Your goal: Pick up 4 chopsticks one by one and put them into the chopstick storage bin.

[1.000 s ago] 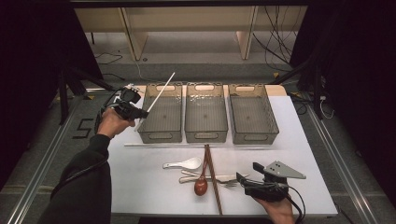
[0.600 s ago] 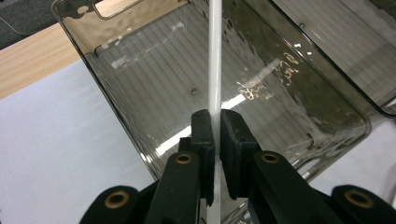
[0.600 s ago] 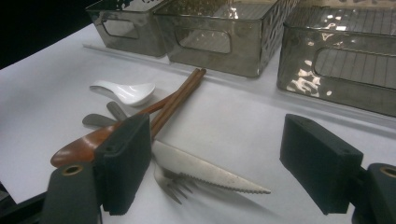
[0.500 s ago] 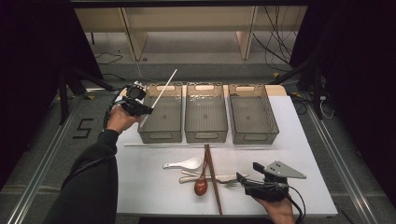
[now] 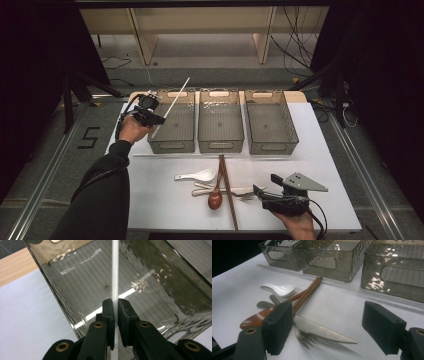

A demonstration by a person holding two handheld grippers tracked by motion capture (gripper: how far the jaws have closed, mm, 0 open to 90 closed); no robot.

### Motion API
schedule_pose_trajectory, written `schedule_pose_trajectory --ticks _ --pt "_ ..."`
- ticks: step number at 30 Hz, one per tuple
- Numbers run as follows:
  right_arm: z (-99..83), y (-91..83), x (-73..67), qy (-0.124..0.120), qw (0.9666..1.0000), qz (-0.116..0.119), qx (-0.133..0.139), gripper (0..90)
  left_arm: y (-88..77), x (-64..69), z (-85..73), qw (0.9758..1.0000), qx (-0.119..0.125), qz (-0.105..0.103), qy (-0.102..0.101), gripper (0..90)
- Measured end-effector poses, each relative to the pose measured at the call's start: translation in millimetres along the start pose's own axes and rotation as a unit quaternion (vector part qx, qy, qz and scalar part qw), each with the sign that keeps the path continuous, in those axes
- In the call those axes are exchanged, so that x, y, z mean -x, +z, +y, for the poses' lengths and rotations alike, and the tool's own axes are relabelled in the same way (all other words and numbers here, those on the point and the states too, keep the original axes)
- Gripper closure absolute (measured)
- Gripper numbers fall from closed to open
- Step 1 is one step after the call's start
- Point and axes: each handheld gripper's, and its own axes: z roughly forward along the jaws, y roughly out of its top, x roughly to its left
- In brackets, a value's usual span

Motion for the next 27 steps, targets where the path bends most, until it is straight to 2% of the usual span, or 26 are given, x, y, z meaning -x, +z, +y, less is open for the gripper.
schedule_pose_trajectory --ticks 10,14,23,25,27 --pt "0.0 -0.2 0.0 0.0 1.0 0.001 0.0 25.7 8.8 -2.0 -6.6 0.9999 -0.01 0.003 -0.009 83.5" --pt "-0.1 0.1 0.0 0.0 1.0 0.0 0.0 25.7 13.5 -2.3 -9.5 0.9997 -0.021 0.001 -0.008 83.4" --pt "-0.1 -0.4 0.3 0.002 1.0 0.001 0.0 25.7 17.9 -3.0 -12.4 0.9995 -0.029 -0.004 -0.012 81.8" --pt "-0.1 -0.5 0.3 0.001 1.0 0.0 0.001 25.7 15.0 -3.1 -11.9 0.9997 -0.024 0.002 -0.01 74.7" --pt "0.0 -0.6 0.3 0.001 1.0 0.0 0.001 25.7 10.2 -2.6 -10.9 0.9998 -0.019 -0.006 -0.009 69.4"
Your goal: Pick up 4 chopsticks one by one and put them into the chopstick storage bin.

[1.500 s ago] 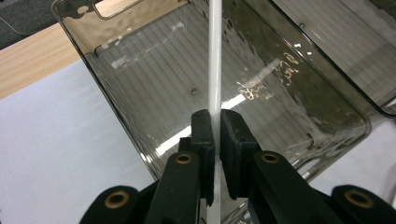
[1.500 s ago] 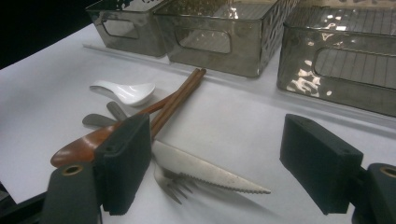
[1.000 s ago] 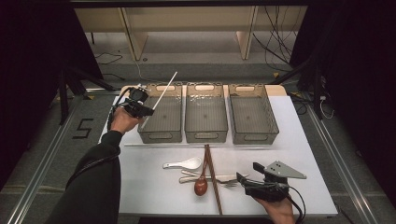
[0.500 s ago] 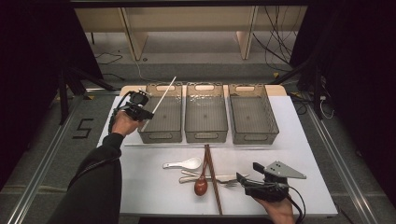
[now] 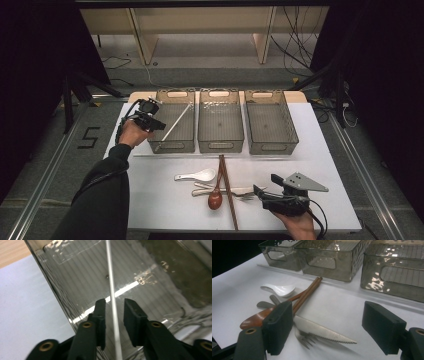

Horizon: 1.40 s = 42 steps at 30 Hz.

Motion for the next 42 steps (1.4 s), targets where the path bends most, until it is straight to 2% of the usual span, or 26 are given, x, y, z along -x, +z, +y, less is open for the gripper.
schedule_pose_trajectory --ticks 3,7,12,15,19,22,23,24,25,26,29,34,35,36,39,40,41,42 --pt "-0.1 0.2 0.1 0.001 1.0 0.0 -0.001 25.6 -6.6 0.6 2.3 1.0 -0.008 -0.002 0.002 54.4" --pt "-0.1 -0.1 -0.1 0.0 1.0 -0.001 0.0 25.6 -18.7 0.2 1.5 1.0 0.001 -0.002 0.002 43.4" --pt "-0.2 0.0 0.1 0.001 1.0 -0.001 0.0 25.7 -29.5 -2.5 -2.6 0.9999 0.008 -0.004 0.005 34.7" --pt "-0.3 0.1 -0.4 0.001 1.0 -0.001 -0.001 25.7 -41.0 -7.1 -8.5 0.9997 0.017 -0.013 0.01 30.8" --pt "-0.4 0.4 -0.2 0.001 1.0 -0.002 -0.002 25.7 -53.9 -10.0 -16.7 0.9992 0.012 -0.018 0.035 27.5" --pt "-0.7 1.0 -0.1 0.0 1.0 -0.002 -0.002 25.7 -59.3 -11.6 -21.5 0.9988 0.01 -0.021 0.043 26.2" --pt "-0.8 1.3 -0.3 0.001 1.0 -0.002 -0.003 25.7 -63.0 -13.3 -26.6 0.9982 0.003 -0.023 0.056 25.8" --pt "-0.9 1.4 -0.4 0.0 1.0 -0.002 -0.004 25.7 -63.0 -13.3 -26.6 0.9982 0.003 -0.023 0.056 25.6" --pt "-0.8 1.6 -0.6 0.0 1.0 -0.002 -0.004 25.7 -63.6 -14.5 -32.4 0.9974 -0.004 -0.022 0.068 25.1" --pt "-0.8 1.7 -0.8 -0.001 1.0 -0.001 -0.004 25.7 -63.6 -14.5 -32.4 0.9974 -0.004 -0.022 0.068 24.8" --pt "-0.7 1.7 -0.8 -0.001 1.0 -0.002 -0.005 25.6 -57.4 -17.9 -46.1 0.9961 -0.023 -0.027 0.08 24.0" --pt "-0.8 1.6 -0.5 0.0 1.0 -0.003 -0.004 25.7 -48.6 -22.1 -60.0 0.9952 -0.046 -0.031 0.081 24.5" --pt "-0.9 1.7 -0.4 0.0 1.0 -0.003 -0.004 25.6 -44.7 -23.2 -66.4 0.994 -0.057 -0.028 0.089 24.6" --pt "-1.0 1.9 -0.3 0.0 1.0 -0.002 -0.005 25.7 -44.7 -23.2 -66.4 0.994 -0.057 -0.028 0.089 25.5" --pt "-1.1 2.7 -0.7 0.0 1.0 -0.002 -0.007 25.6 -33.7 -23.9 -75.3 0.991 -0.079 -0.024 0.106 28.8" --pt "-1.2 2.9 -1.0 -0.001 1.0 -0.002 -0.007 25.7 -33.7 -23.9 -75.3 0.991 -0.079 -0.024 0.106 29.3" --pt "-1.1 3.0 -1.2 -0.001 1.0 -0.001 -0.007 25.7 -26.2 -23.3 -78.4 0.9889 -0.093 -0.024 0.114 29.7" --pt "-1.1 3.1 -1.4 -0.002 1.0 -0.001 -0.007 25.7 -26.2 -23.3 -78.4 0.9889 -0.093 -0.024 0.114 30.1"
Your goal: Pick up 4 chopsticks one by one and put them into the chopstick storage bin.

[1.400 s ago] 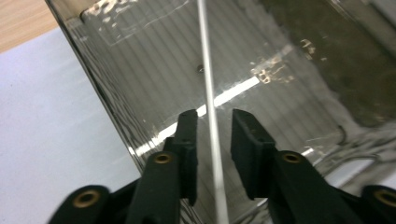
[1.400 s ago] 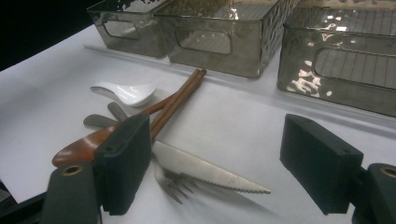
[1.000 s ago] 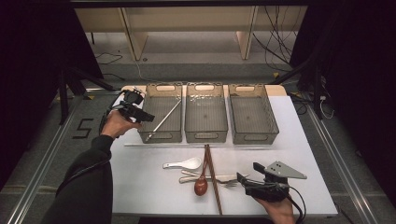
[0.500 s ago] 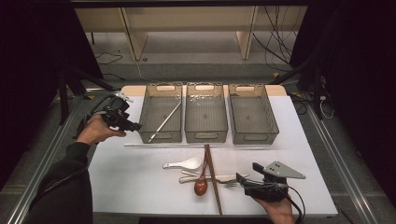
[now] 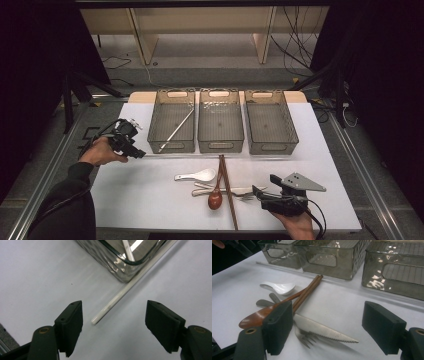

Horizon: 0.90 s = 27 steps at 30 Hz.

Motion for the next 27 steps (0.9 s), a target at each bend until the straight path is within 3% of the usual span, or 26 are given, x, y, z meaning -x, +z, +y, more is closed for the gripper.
schedule_pose_trajectory --ticks 3,9,27 --pt "-0.1 0.1 0.2 0.0 1.0 0.0 0.0 25.7 11.9 0.8 -1.2 0.9997 -0.014 -0.01 0.017 33.0" --pt "-0.2 -0.2 0.2 0.001 1.0 0.001 -0.001 25.7 26.0 0.4 -0.7 0.9992 -0.026 -0.014 0.028 37.9" --pt "-0.4 0.3 0.0 0.0 1.0 0.002 -0.002 25.7 42.6 2.7 4.9 0.9962 -0.049 -0.022 0.069 50.4"
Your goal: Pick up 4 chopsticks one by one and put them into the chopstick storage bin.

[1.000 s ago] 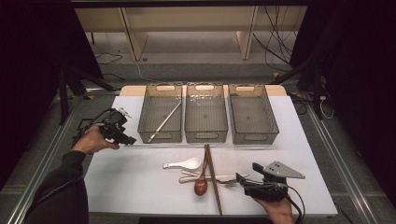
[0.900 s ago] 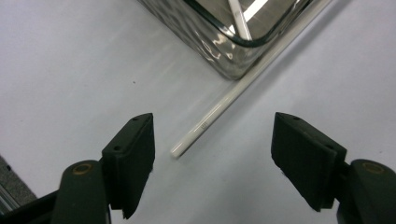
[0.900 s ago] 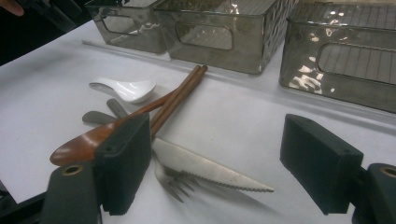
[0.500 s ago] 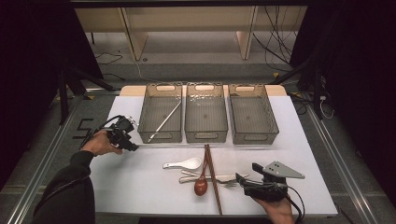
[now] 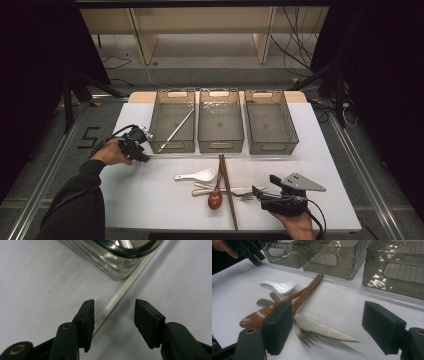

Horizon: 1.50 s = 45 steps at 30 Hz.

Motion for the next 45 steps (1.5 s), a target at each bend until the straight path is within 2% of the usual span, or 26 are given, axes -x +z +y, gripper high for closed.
schedule_pose_trajectory --ticks 6,9,14,17,18,19,21,24,25,26,27,28,29,30,33,34,35,37,42,45 --pt "0.0 0.0 0.2 0.0 1.0 0.0 0.0 25.8 1.1 0.7 2.1 0.9998 -0.013 -0.004 0.012 55.2" --pt "-0.1 0.2 0.0 0.0 1.0 0.0 -0.001 25.8 1.1 1.3 3.2 0.9997 -0.019 -0.009 0.012 58.6" --pt "-0.1 -0.2 0.4 0.0 1.0 0.0 0.0 25.8 -0.3 7.6 4.5 0.9982 -0.043 -0.019 0.038 65.0" --pt "-0.2 -0.1 0.4 0.001 1.0 0.0 -0.001 25.8 -0.6 10.5 4.0 0.9976 -0.047 -0.019 0.048 70.3" --pt "-0.2 0.0 0.4 0.0 1.0 0.0 -0.002 25.8 -1.1 13.4 3.9 0.9965 -0.051 -0.018 0.064 72.2" --pt "-0.2 0.1 0.2 0.0 1.0 0.0 -0.002 25.8 -1.1 13.4 3.9 0.9965 -0.051 -0.018 0.064 73.0" --pt "-0.2 0.3 -0.1 0.001 1.0 0.001 -0.003 25.8 -1.7 18.2 4.9 0.9937 -0.062 -0.013 0.092 74.3" --pt "-0.2 0.6 0.1 0.002 1.0 0.002 -0.003 25.7 -1.4 23.4 6.3 0.9908 -0.068 -0.007 0.117 76.2" --pt "-0.2 0.6 0.2 0.002 1.0 0.002 -0.003 25.8 -1.9 24.4 7.0 0.9888 -0.074 -0.005 0.13 76.7" --pt "-0.2 0.6 0.2 0.002 1.0 0.002 -0.003 25.8 -1.8 26.0 7.2 0.9876 -0.076 -0.003 0.138 77.4" --pt "-0.2 0.6 0.3 0.002 1.0 0.002 -0.003 25.8 -1.8 26.0 7.2 0.9876 -0.076 -0.003 0.138 78.0" --pt "-0.3 0.6 0.4 0.003 1.0 0.002 -0.004 25.8 -1.7 28.6 7.5 0.9858 -0.078 -0.002 0.149 78.5" --pt "-0.3 0.6 0.4 0.003 1.0 0.002 -0.004 25.8 -1.7 28.6 7.5 0.9858 -0.078 -0.002 0.149 79.0" --pt "-0.4 0.6 0.5 0.003 1.0 0.002 -0.004 25.7 -2.3 31.1 8.3 0.9825 -0.087 -0.003 0.164 79.6" --pt "-0.3 0.5 0.6 0.003 1.0 0.003 -0.003 25.8 -2.2 33.3 7.8 0.9815 -0.087 -0.003 0.171 80.8" --pt "-0.4 0.5 0.7 0.003 1.0 0.002 -0.003 25.8 -2.8 34.6 7.1 0.9801 -0.088 -0.006 0.178 81.2" --pt "-0.4 0.5 0.8 0.003 1.0 0.002 -0.003 25.8 -2.8 34.6 7.1 0.9801 -0.088 -0.006 0.178 81.5" --pt "-0.4 0.5 0.6 0.004 1.0 0.002 -0.004 25.8 -3.3 37.9 5.7 0.9783 -0.087 -0.01 0.188 82.3" --pt "-0.5 1.1 0.2 0.003 1.0 0.002 -0.005 25.8 -3.9 42.2 2.7 0.9789 -0.079 -0.018 0.188 83.0" --pt "-0.5 1.2 0.3 0.004 1.0 0.002 -0.005 25.8 -4.7 44.6 1.9 0.9773 -0.081 -0.02 0.195 83.2"
